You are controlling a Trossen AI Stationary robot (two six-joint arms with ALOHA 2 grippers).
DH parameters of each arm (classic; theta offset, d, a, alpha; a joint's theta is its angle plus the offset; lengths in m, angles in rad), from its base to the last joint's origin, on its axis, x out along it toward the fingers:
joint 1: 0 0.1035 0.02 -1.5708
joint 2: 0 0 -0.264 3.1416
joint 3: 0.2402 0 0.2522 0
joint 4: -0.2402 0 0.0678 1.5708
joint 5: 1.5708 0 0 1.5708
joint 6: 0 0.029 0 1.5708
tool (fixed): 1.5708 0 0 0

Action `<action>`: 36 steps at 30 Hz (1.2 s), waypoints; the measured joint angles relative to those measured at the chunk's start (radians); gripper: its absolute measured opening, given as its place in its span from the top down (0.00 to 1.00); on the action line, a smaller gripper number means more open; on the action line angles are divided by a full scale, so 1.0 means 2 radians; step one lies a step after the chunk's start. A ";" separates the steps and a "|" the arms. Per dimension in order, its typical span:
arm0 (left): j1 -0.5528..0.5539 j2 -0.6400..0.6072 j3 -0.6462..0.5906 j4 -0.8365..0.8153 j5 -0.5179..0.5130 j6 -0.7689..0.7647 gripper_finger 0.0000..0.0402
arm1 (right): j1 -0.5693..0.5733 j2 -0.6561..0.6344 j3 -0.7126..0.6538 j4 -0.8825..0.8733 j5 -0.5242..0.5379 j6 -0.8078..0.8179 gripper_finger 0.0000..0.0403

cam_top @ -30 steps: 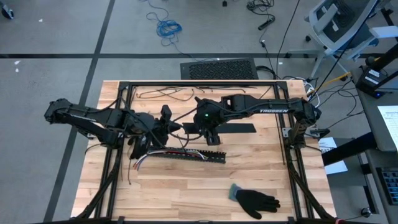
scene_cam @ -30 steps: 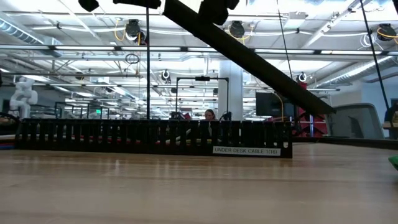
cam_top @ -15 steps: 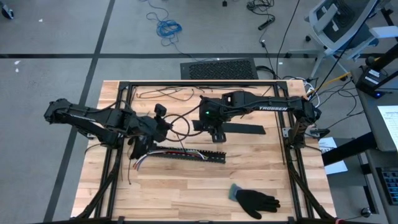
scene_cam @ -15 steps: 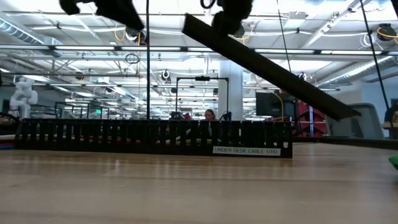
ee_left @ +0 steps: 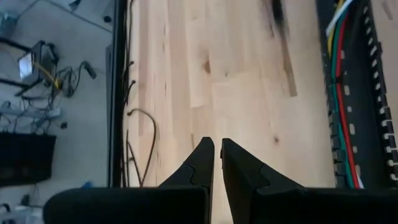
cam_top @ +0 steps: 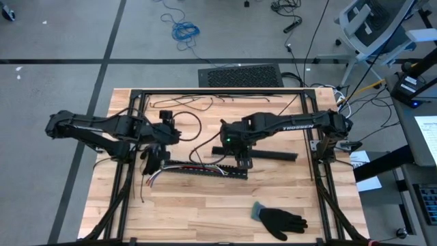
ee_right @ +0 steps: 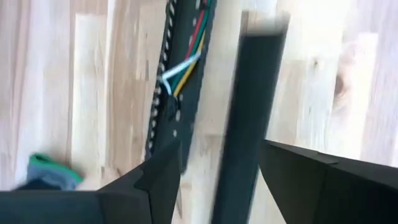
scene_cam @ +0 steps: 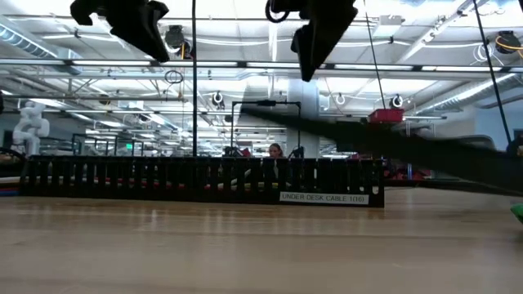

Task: Ziptie cables
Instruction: Close the cable duct with the cable duct cover

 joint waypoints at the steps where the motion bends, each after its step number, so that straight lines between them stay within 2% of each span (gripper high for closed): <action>1: 0.002 -0.006 -0.005 0.000 0.000 -0.005 0.93 | 0.002 0.000 0.000 0.006 0.000 0.005 0.51; 8: 0.007 -0.043 -0.035 -0.001 0.003 -0.046 0.93 | 0.009 0.000 0.000 0.022 0.004 0.029 0.53; 12: 0.007 -0.051 -0.044 0.006 0.018 -0.081 0.93 | 0.005 0.000 0.000 0.017 0.055 0.045 0.52; 14: 0.007 -0.050 -0.044 0.017 0.035 -0.090 0.93 | -0.004 -0.001 -0.010 0.020 0.062 0.046 0.50; 18: 0.012 -0.027 -0.045 0.054 0.036 -0.060 0.93 | -0.015 -0.001 -0.062 0.009 0.054 0.052 0.46; 24: 0.061 0.054 -0.045 0.098 0.044 0.020 0.93 | -0.022 -0.020 -0.198 0.033 0.044 0.067 0.41; 26: 0.087 0.092 -0.045 0.137 0.086 0.045 0.93 | -0.024 -0.039 -0.243 0.071 0.025 0.090 0.41; 28: 0.116 0.127 -0.045 0.186 0.165 0.060 0.93 | -0.024 -0.063 -0.285 0.107 0.014 0.117 0.41; 30: 0.145 0.161 -0.045 0.202 0.230 0.070 0.93 | -0.023 -0.093 -0.316 0.129 0.013 0.150 0.43; 36: 0.211 0.250 -0.045 0.243 0.339 0.088 0.93 | -0.012 -0.197 -0.392 0.205 0.041 0.237 0.45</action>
